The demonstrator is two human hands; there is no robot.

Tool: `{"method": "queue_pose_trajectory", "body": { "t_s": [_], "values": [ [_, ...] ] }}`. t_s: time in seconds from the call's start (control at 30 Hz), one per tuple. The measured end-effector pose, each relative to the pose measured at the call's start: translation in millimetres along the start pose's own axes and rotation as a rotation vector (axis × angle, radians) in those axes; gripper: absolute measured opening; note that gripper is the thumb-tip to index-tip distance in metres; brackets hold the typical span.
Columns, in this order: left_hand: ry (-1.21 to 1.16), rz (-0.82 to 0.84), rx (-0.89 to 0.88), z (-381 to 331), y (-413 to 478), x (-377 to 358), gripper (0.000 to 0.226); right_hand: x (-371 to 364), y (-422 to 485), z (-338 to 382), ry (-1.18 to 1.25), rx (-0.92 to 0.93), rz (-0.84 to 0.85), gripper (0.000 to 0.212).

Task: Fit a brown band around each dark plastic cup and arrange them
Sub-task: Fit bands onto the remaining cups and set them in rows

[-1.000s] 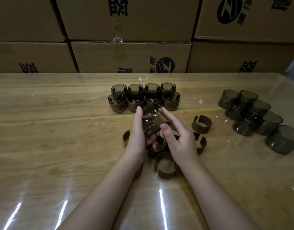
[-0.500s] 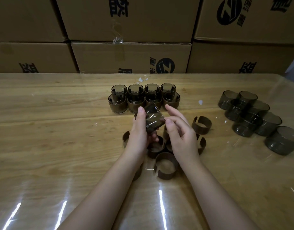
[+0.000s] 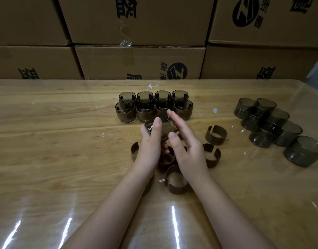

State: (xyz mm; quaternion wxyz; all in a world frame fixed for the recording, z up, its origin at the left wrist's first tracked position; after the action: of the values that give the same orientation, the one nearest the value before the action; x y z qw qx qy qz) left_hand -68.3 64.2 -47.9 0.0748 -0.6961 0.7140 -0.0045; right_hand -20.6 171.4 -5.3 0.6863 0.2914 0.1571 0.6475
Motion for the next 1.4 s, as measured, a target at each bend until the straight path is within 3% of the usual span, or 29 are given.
{"method": "queue_pose_trajectory", "body": {
  "t_s": [0.1, 0.33, 0.6, 0.77, 0.93, 1.07, 1.23, 1.3, 1.4],
  "values": [
    [0.011, 0.009, -0.002, -2.6, -2.2, -1.8, 0.040, -0.9, 1.2, 3.3, -0.040, 0.031, 0.017, 0.044],
    [0.026, 0.035, -0.045, -12.1, -9.0, -5.7, 0.085, -1.5, 1.9, 5.3, -0.084, 0.049, 0.028, 0.045],
    [0.065, 0.100, -0.076, -7.0, -7.1, -9.9, 0.079, 5.0, 3.9, -8.2, -0.134, -0.132, 0.041, 0.057],
    [-0.067, 0.016, -0.076, -12.4, -9.6, -4.2, 0.081, 4.4, 1.1, -7.9, -0.224, -0.147, 0.060, 0.065],
    [-0.152, -0.034, -0.145, -20.3, -12.7, 1.4, 0.052, -0.4, 0.7, -3.2, -0.312, -0.083, 0.091, 0.056],
    [-0.227, -0.080, -0.167, -23.3, -16.1, 8.2, 0.070, -4.1, -0.1, -2.8, -0.328, -0.049, 0.112, 0.054],
    [-0.247, -0.157, -0.187, -26.0, -16.0, 11.4, 0.076, -1.7, 0.2, -0.4, -0.296, -0.010, 0.097, 0.050],
    [-0.252, -0.178, -0.176, -23.5, -15.2, 12.1, 0.069, -2.5, 0.4, 1.1, -0.295, 0.017, 0.095, 0.048],
    [-0.200, -0.215, -0.153, -18.5, -12.1, 14.9, 0.025, -5.0, -1.3, 2.8, -0.288, 0.057, 0.098, 0.047]
  ]
}}
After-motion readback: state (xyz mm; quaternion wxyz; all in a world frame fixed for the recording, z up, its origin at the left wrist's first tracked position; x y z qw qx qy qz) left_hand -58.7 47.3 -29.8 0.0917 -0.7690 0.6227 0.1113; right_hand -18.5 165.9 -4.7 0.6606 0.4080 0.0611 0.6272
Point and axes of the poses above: each hand's wrist, its own y-axis towards the middle knuckle, its own x-axis out of the back of the hand, z = x × y, the point moved 6 cm from there along y, towards the middle knuckle, and after that the axes turned 6 degrees about x, right-handed, at the moved point
